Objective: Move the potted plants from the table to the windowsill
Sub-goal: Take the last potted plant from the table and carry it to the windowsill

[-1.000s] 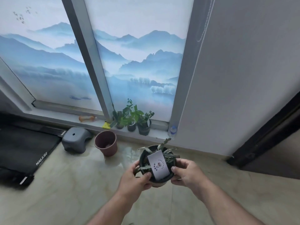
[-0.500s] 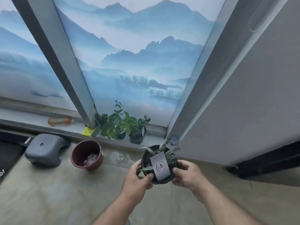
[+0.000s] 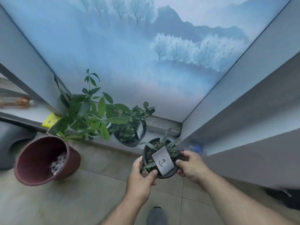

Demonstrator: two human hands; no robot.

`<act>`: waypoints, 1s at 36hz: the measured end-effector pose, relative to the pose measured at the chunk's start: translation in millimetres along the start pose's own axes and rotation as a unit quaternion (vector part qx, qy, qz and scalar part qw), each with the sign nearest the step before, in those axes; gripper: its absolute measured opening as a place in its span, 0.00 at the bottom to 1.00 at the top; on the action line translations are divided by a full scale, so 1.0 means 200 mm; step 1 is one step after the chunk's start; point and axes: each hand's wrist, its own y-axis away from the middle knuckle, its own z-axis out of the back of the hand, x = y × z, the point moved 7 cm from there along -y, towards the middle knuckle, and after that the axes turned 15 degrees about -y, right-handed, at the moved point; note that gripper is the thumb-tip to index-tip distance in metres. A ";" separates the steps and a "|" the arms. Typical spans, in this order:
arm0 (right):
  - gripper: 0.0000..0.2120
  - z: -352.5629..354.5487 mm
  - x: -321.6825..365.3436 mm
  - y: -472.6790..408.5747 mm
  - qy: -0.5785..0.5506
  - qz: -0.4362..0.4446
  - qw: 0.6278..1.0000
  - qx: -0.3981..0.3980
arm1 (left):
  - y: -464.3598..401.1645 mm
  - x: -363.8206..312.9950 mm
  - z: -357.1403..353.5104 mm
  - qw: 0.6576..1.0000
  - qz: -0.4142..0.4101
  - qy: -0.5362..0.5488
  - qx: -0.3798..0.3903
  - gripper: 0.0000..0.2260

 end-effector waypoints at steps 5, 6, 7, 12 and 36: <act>0.10 -0.03 -0.08 -0.48 0.112 -0.010 0.994 -0.005 | -0.33 0.20 -0.14 0.998 0.028 0.042 -0.031 0.24; 0.09 -0.04 -0.11 -0.58 0.131 -0.008 0.991 -0.004 | -0.40 0.24 -0.17 0.998 0.029 0.046 -0.037 0.24; 0.09 -0.04 -0.10 -0.63 0.150 -0.010 0.989 -0.013 | -0.43 0.24 -0.18 0.998 0.025 0.048 -0.039 0.24; 0.09 -0.06 -0.08 -0.86 0.232 -0.024 0.972 -0.040 | -0.64 0.30 -0.27 0.996 0.034 0.073 -0.048 0.25; 0.21 -0.15 0.00 -0.90 0.224 -0.044 0.968 -0.107 | -0.81 0.42 -0.47 0.996 0.047 -0.072 0.037 0.41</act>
